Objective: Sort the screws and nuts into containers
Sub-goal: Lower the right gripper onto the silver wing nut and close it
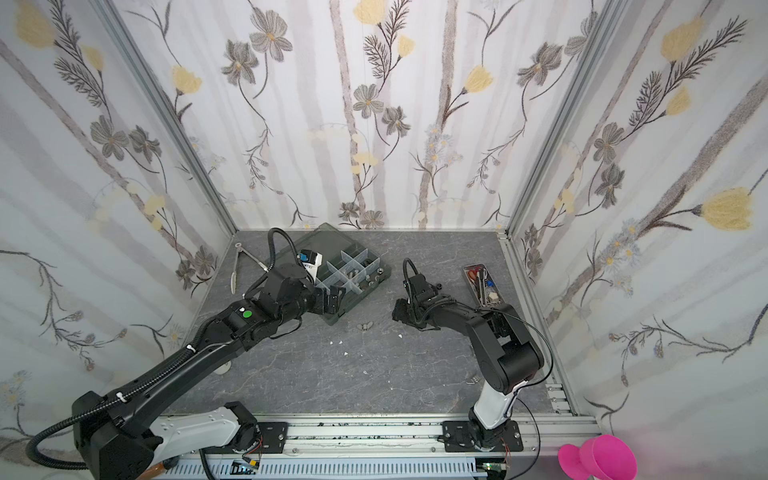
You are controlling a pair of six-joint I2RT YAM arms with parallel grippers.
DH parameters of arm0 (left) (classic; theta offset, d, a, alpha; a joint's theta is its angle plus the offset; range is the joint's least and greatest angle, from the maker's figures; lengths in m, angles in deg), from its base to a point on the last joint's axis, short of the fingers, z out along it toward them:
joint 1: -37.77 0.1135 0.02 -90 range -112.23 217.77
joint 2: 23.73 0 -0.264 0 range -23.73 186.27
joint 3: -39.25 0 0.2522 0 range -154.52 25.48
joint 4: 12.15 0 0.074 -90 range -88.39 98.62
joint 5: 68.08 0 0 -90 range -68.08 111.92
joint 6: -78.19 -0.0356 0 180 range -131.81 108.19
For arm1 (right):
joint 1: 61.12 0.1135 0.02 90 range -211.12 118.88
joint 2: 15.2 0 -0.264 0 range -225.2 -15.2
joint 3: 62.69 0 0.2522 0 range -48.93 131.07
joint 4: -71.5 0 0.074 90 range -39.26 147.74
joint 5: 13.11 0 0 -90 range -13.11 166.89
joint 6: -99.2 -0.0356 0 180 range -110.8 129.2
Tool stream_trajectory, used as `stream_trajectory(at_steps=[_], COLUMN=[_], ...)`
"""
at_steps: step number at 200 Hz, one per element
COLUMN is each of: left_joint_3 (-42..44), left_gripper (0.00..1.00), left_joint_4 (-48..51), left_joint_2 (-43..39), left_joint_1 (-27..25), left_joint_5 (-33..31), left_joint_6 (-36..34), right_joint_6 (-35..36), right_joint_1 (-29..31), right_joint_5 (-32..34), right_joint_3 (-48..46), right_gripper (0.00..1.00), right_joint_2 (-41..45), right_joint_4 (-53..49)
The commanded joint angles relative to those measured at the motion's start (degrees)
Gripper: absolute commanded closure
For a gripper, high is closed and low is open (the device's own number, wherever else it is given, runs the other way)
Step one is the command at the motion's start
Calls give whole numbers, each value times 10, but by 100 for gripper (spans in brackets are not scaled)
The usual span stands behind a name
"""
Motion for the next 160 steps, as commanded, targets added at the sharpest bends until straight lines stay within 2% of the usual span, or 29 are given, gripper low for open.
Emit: stream_trajectory(at_steps=[1, 30, 74, 135, 160], left_joint_3=[3, 3, 5, 6, 5], left_gripper=[0, 0, 0, 0, 0], left_joint_4=[-14, -14, -14, -15, -15], left_joint_2=[0, 1, 0, -1, -1], left_joint_1=[1, 1, 1, 1, 2], left_joint_5=[-12, -10, -15, -20, -24], left_joint_6=[-6, -6, -7, -8, -8], right_joint_6=[21, 41, 55, 65, 65], right_joint_1=[3, 12, 28, 42, 44], right_joint_5=[30, 65, 93, 117, 118], right_joint_3=[15, 31, 57, 80, 81], right_gripper=[41, 44, 55, 81, 88], right_joint_2=[-11, -27, -47, -55, -55], right_joint_4=[-34, -65, -90, -109, -110])
